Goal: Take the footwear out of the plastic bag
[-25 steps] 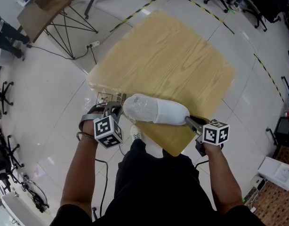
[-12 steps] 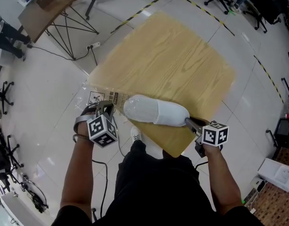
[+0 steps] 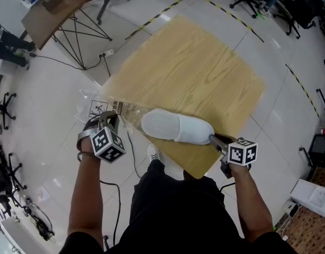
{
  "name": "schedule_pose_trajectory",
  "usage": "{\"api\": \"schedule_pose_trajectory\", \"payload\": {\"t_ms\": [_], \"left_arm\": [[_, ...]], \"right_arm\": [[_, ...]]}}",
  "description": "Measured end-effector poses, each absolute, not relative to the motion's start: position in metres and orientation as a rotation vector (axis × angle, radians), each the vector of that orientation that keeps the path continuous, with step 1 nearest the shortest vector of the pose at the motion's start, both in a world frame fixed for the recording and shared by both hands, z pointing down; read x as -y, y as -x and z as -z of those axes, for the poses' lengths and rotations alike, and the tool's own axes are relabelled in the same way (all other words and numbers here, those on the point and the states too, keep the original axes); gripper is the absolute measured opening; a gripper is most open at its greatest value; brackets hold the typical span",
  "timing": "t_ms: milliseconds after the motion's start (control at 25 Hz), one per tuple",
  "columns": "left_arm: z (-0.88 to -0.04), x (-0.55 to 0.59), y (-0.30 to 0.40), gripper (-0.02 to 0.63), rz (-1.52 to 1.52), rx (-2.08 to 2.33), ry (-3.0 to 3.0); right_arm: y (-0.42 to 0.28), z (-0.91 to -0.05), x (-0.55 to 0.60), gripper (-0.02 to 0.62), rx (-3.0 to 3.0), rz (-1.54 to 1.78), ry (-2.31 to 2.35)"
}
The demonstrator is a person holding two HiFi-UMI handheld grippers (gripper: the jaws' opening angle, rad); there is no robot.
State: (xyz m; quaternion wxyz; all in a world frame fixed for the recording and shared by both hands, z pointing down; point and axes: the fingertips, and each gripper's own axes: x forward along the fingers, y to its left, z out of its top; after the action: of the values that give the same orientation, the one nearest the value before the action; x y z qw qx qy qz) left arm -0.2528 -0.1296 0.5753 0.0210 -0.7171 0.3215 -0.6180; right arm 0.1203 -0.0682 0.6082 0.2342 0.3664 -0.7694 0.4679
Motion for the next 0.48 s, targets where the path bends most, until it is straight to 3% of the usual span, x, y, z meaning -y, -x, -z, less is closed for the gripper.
{"api": "schedule_pose_trajectory", "payload": {"t_ms": [480], "left_arm": [[-0.552,0.144,0.309,0.009,1.975,-1.176,2.097]], "right_arm": [[-0.122,-0.608,0.071,0.058,2.102,-1.263,-0.994]]}}
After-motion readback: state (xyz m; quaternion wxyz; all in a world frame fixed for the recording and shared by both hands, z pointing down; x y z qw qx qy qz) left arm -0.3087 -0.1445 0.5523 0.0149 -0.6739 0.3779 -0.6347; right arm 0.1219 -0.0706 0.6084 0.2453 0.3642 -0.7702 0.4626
